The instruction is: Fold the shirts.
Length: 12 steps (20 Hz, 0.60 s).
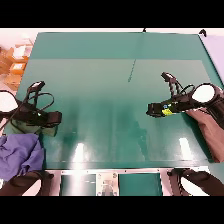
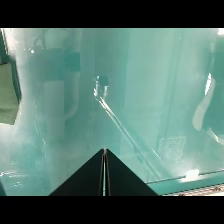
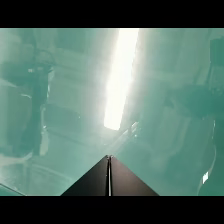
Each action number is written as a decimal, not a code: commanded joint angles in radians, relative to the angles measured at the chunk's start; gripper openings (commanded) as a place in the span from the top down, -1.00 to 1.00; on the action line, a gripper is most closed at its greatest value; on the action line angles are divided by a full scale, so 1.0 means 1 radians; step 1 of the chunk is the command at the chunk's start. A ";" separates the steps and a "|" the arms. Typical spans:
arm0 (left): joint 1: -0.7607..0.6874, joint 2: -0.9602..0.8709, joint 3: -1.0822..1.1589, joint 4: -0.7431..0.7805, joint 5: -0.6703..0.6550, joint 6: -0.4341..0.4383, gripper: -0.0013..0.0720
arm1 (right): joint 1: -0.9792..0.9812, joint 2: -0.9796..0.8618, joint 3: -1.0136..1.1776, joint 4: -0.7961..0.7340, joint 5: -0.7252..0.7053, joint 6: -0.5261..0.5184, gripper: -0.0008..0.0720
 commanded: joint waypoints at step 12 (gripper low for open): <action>0.214 -0.111 0.044 0.601 0.116 -0.108 -1.00 | 0.004 0.001 -0.001 0.001 0.001 0.000 0.94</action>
